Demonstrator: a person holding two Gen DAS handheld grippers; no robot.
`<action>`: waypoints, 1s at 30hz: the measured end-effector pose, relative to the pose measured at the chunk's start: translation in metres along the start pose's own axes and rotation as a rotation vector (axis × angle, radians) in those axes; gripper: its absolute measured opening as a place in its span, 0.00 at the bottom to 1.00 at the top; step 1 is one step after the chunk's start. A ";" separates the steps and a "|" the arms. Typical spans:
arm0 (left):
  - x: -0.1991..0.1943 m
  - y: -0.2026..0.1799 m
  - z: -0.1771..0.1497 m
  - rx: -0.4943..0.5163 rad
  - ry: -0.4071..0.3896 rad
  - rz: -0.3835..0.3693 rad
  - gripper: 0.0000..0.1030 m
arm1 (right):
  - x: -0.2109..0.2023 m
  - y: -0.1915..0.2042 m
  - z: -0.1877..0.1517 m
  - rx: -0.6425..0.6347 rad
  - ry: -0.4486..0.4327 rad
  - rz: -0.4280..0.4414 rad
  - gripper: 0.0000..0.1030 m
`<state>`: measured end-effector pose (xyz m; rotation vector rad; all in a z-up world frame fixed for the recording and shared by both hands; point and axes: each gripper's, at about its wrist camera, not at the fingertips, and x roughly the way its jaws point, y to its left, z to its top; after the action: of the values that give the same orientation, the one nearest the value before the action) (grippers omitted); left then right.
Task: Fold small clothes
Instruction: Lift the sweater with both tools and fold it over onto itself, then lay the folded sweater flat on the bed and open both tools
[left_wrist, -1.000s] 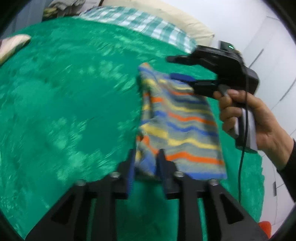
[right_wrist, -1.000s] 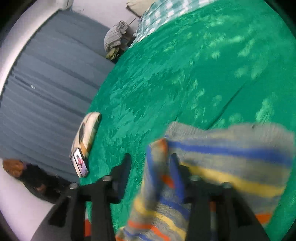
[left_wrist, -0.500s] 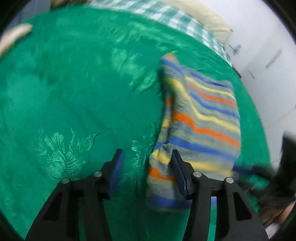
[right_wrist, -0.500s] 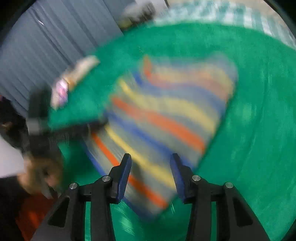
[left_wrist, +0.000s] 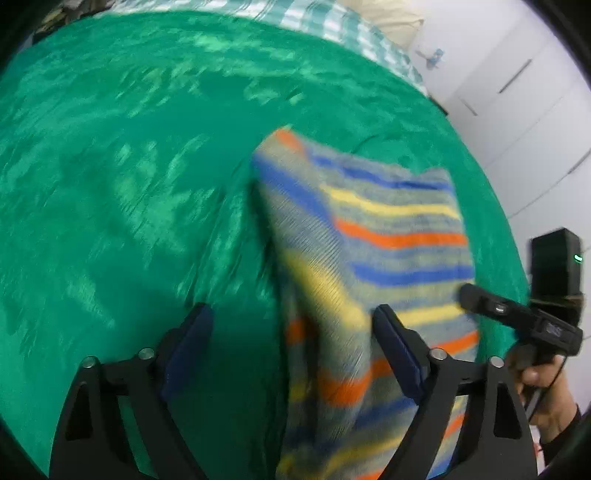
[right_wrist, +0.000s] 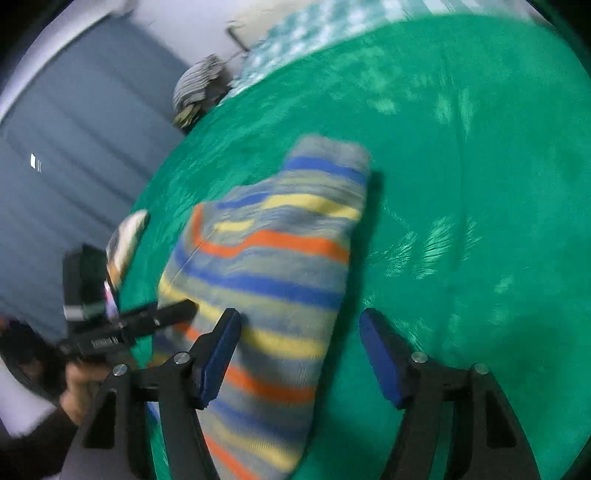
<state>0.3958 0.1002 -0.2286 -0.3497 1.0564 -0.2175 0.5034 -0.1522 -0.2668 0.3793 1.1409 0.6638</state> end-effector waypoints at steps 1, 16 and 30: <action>0.005 -0.008 -0.001 0.041 0.020 -0.024 0.38 | 0.007 -0.002 0.003 0.034 -0.009 0.027 0.62; -0.083 -0.053 0.020 0.141 -0.104 -0.035 0.60 | -0.061 0.109 0.009 -0.198 -0.204 -0.030 0.32; -0.171 -0.109 -0.084 0.249 -0.350 0.385 0.98 | -0.140 0.131 -0.101 -0.260 -0.227 -0.545 1.00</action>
<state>0.2388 0.0431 -0.0856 0.0453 0.7211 0.0581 0.3358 -0.1512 -0.1284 -0.0823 0.8723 0.2724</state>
